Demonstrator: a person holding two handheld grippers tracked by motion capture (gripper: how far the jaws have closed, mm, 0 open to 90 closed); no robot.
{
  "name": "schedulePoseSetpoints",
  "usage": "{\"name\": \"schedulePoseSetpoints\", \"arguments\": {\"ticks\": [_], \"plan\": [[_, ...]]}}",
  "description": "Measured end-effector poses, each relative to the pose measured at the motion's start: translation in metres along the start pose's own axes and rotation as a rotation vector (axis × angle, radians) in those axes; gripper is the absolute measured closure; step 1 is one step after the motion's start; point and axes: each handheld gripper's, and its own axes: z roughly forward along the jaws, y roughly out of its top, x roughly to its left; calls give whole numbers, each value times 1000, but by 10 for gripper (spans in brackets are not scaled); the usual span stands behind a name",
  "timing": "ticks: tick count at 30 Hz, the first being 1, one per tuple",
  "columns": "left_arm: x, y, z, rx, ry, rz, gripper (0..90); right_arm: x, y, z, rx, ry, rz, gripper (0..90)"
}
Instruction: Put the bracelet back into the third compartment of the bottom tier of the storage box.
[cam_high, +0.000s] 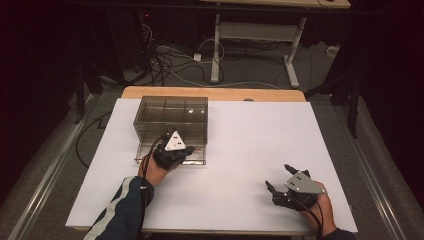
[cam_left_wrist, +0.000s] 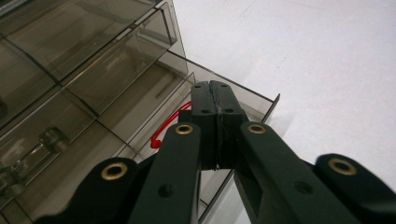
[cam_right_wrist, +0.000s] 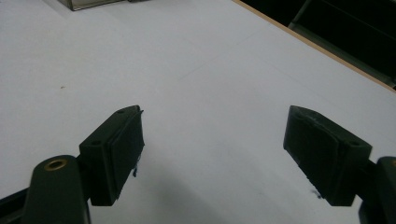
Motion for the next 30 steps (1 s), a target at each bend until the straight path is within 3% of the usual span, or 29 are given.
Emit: {"name": "schedulePoseSetpoints", "arguments": {"ticks": [30], "plan": [[-3, -4, 16, 63, 44, 19, 871, 0, 0, 0, 1, 2, -2, 208]]}}
